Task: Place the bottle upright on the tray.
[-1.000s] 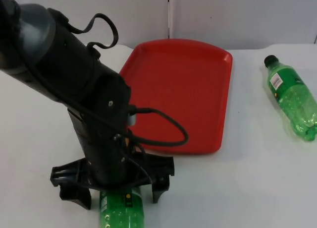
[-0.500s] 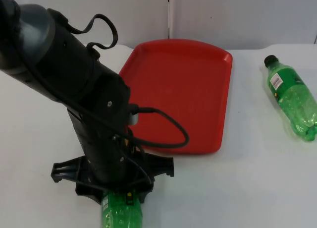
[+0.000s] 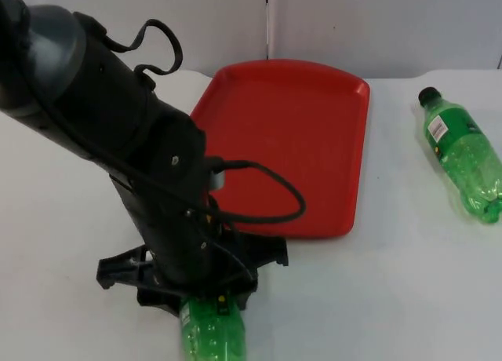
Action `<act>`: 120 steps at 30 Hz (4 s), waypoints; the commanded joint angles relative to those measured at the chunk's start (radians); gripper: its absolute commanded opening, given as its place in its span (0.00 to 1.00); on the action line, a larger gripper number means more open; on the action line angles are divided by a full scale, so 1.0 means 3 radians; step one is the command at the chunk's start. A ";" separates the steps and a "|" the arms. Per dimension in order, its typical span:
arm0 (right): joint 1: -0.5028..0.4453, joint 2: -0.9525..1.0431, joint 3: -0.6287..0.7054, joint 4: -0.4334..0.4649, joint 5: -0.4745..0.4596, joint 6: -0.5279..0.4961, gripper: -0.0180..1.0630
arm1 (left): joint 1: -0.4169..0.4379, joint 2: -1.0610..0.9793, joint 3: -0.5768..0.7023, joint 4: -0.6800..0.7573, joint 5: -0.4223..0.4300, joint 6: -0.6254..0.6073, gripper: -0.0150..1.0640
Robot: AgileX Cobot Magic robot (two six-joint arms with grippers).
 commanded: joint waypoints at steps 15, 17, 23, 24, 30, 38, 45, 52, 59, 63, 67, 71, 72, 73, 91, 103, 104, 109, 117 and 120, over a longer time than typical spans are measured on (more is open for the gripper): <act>-0.0026 -0.0013 0.0022 0.0016 -0.0017 0.0001 0.99 | -0.0024 -0.1179 -0.0002 0.0644 -0.0536 0.0290 0.01; -0.0026 -0.0013 0.0022 0.0016 -0.0017 0.0001 0.99 | -0.0024 -0.1447 -0.0002 0.0880 -0.0748 0.0290 0.01; -0.0026 -0.0013 0.0022 0.0016 -0.0017 0.0001 0.99 | -0.0008 -0.1836 -0.0002 0.1383 -0.1270 0.0290 0.01; -0.0026 -0.0013 0.0022 0.0016 -0.0017 0.0001 0.99 | -0.0009 -0.1896 -0.0002 0.1460 -0.1406 0.0290 0.01; -0.0026 -0.0013 0.0022 0.0016 -0.0017 0.0001 0.99 | 0.0205 -0.1987 -0.0002 0.1929 -0.2014 0.0481 0.01; -0.0026 -0.0013 0.0022 0.0016 -0.0017 0.0001 0.99 | 0.0700 -0.1987 -0.0002 0.1787 -0.2238 0.0623 0.01; -0.0026 -0.0013 0.0022 0.0016 -0.0017 0.0001 0.99 | 0.1094 -0.1886 -0.0002 0.1787 -0.3009 0.0642 0.01; -0.0026 -0.0013 0.0022 0.0016 -0.0017 0.0001 0.99 | 0.1158 -0.1614 -0.0002 0.1623 -0.3462 0.1314 0.01; -0.0026 -0.0013 0.0022 0.0016 -0.0017 0.0001 0.99 | 0.1158 -0.1115 -0.0002 0.0706 -0.4079 0.2015 0.01; -0.0026 -0.0013 0.0022 0.0016 -0.0017 0.0001 0.99 | 0.1158 -0.0872 -0.0011 0.0660 -0.4463 0.2222 0.01; -0.0026 -0.0013 0.0022 0.0016 -0.0017 0.0001 0.99 | 0.1158 -0.0438 -0.0170 0.0661 -0.4584 0.2386 0.01; -0.0026 -0.0013 0.0022 0.0016 -0.0017 0.0001 0.99 | 0.1158 -0.0174 -0.0354 0.0661 -0.4584 0.2386 0.01; -0.0026 -0.0013 0.0022 0.0016 -0.0017 0.0001 0.99 | 0.1158 -0.0099 -0.0429 0.0661 -0.4584 0.2386 0.01; -0.0026 -0.0013 0.0022 0.0016 -0.0017 0.0001 0.99 | 0.1158 -0.0014 -0.0503 0.0667 -0.4584 0.2386 0.01; -0.0026 -0.0013 0.0022 0.0016 -0.0017 0.0001 0.99 | 0.1152 0.0877 -0.1372 0.1001 -0.4599 0.2386 0.01; -0.0026 -0.0013 0.0022 0.0016 -0.0017 0.0001 0.99 | 0.1152 0.1277 -0.1566 0.1015 -0.4606 0.2386 0.01; -0.0026 -0.0013 0.0022 0.0016 -0.0017 0.0001 0.99 | 0.1152 0.1295 -0.1566 0.1014 -0.4614 0.2386 0.01; -0.0026 -0.0013 0.0022 0.0016 -0.0017 0.0001 0.99 | 0.1152 0.1351 -0.1566 0.1014 -0.4623 0.2386 0.01; -0.0026 -0.0013 0.0022 0.0016 -0.0017 0.0001 0.99 | 0.1152 0.1361 -0.1561 0.1108 -0.4693 0.2373 0.01; -0.0026 -0.0013 0.0022 0.0016 -0.0017 0.0001 0.99 | 0.1152 0.1361 -0.1561 0.1112 -0.4648 0.2373 0.03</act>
